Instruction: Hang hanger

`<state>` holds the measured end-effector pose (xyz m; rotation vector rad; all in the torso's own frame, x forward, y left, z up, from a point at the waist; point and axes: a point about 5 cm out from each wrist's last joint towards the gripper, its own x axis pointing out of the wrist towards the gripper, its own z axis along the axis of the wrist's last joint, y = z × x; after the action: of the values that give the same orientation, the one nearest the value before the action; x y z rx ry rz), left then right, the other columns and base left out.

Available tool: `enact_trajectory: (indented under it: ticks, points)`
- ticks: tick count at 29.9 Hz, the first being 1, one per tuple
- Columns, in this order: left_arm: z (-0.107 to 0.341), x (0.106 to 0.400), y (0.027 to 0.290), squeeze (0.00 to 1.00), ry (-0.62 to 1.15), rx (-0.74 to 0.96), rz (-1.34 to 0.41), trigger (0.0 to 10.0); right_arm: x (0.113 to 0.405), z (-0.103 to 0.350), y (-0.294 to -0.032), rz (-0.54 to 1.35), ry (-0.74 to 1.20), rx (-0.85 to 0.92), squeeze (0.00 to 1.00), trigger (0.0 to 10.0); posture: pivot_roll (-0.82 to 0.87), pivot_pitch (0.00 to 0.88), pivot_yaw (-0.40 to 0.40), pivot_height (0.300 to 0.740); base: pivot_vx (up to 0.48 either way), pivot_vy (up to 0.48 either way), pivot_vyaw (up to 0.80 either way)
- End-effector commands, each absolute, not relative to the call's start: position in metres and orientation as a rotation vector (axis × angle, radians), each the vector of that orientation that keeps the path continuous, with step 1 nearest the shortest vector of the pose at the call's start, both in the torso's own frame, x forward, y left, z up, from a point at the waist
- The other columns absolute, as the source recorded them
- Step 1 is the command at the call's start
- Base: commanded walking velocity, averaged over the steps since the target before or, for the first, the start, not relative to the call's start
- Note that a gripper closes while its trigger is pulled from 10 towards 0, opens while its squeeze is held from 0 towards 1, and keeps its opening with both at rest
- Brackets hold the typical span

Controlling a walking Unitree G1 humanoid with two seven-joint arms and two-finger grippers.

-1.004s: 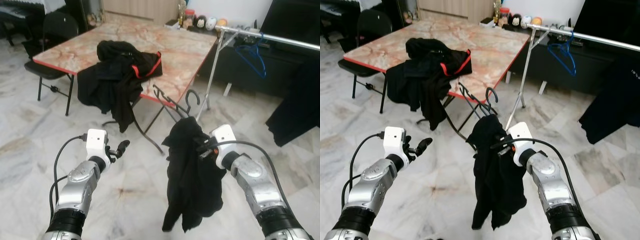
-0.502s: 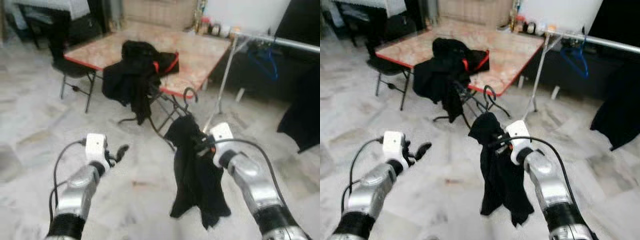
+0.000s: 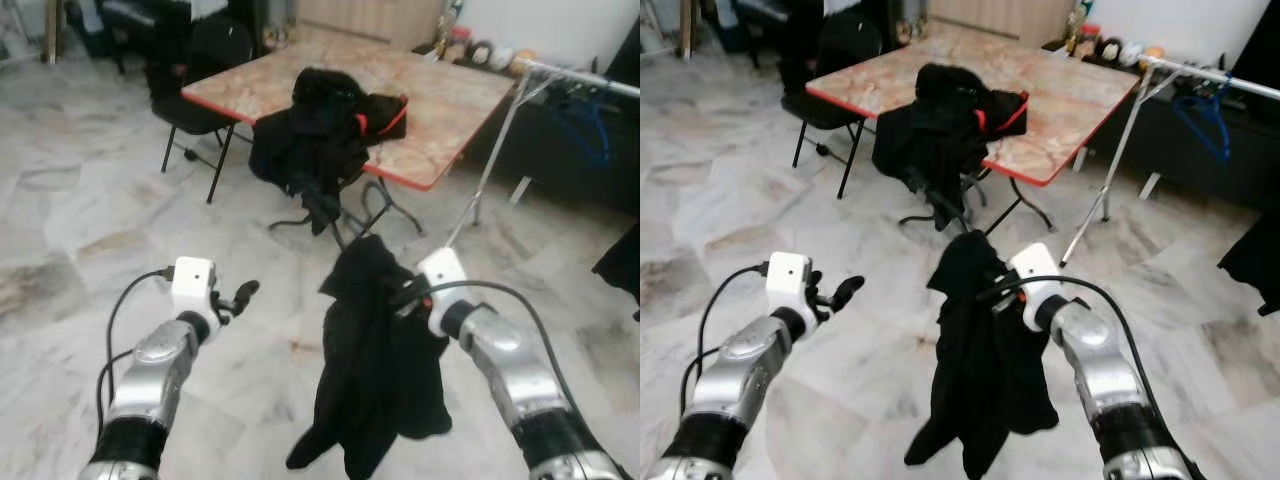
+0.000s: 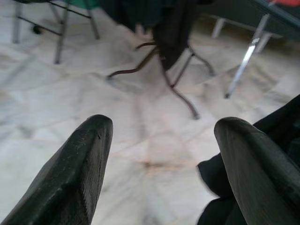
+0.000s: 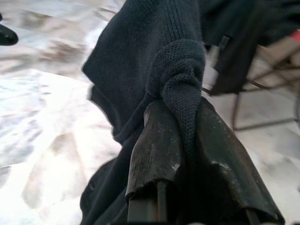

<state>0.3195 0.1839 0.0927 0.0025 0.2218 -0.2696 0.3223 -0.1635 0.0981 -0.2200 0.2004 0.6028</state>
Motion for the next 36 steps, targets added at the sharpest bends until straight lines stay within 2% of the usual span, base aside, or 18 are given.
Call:
enact_trajectory:
  ticks: [1, 4, 11, 13, 18, 25, 30, 36]
  points:
    - [0.09, 0.318, 0.176, 0.0, 0.248, 0.011, -0.326, 10.0, 0.325, 0.108, -0.167, 0.609, 0.166, -0.246, 0.0, 10.0, -0.12, 0.0, -0.025, 0.74, 0.0, 0.0, 0.74]
    - [0.088, 0.317, 0.175, 0.0, 0.265, 0.017, -0.348, 10.0, 0.324, 0.109, -0.167, 0.648, 0.173, -0.248, 0.0, 10.0, -0.12, 0.0, -0.026, 0.74, 0.0, 0.0, 0.65]
    - [0.085, 0.313, 0.173, 0.0, 0.283, 0.011, -0.408, 10.0, 0.32, 0.108, -0.167, 0.727, 0.208, -0.289, 0.0, 10.0, -0.12, 0.0, -0.026, 0.74, 0.0, 0.0, 0.0]
    - [0.084, 0.308, 0.17, 0.0, 0.297, 0.007, -0.488, 10.0, 0.321, 0.114, -0.169, 0.743, 0.194, -0.295, 0.0, 10.0, -0.12, 0.0, -0.025, 0.74, 0.0, 0.0, 0.0]
    - [0.09, 0.307, 0.164, 0.0, 0.288, 0.017, -0.58, 10.0, 0.32, 0.118, -0.178, 0.785, 0.223, -0.429, 0.0, 10.0, -0.12, 0.0, -0.024, 0.74, 0.0, 0.0, 0.0]
    - [0.092, 0.314, 0.162, 0.0, 0.276, 0.043, -0.549, 10.0, 0.323, 0.124, -0.182, 0.784, 0.212, -0.441, 0.0, 10.0, -0.12, 0.0, -0.024, 0.74, 0.0, 0.0, 0.0]
    - [0.093, 0.317, 0.158, 0.0, 0.259, 0.036, -0.52, 10.0, 0.327, 0.124, -0.186, 0.71, 0.21, -0.417, 0.0, 10.0, -0.13, 0.0, -0.027, 0.74, 0.0, 0.0, 0.0]
    - [0.092, 0.316, 0.155, 0.0, 0.262, 0.033, -0.521, 10.0, 0.321, 0.115, -0.181, 0.748, 0.235, -0.417, 0.0, 10.0, -0.12, 0.0, -0.027, 0.74, 0.0, 0.0, -0.71]
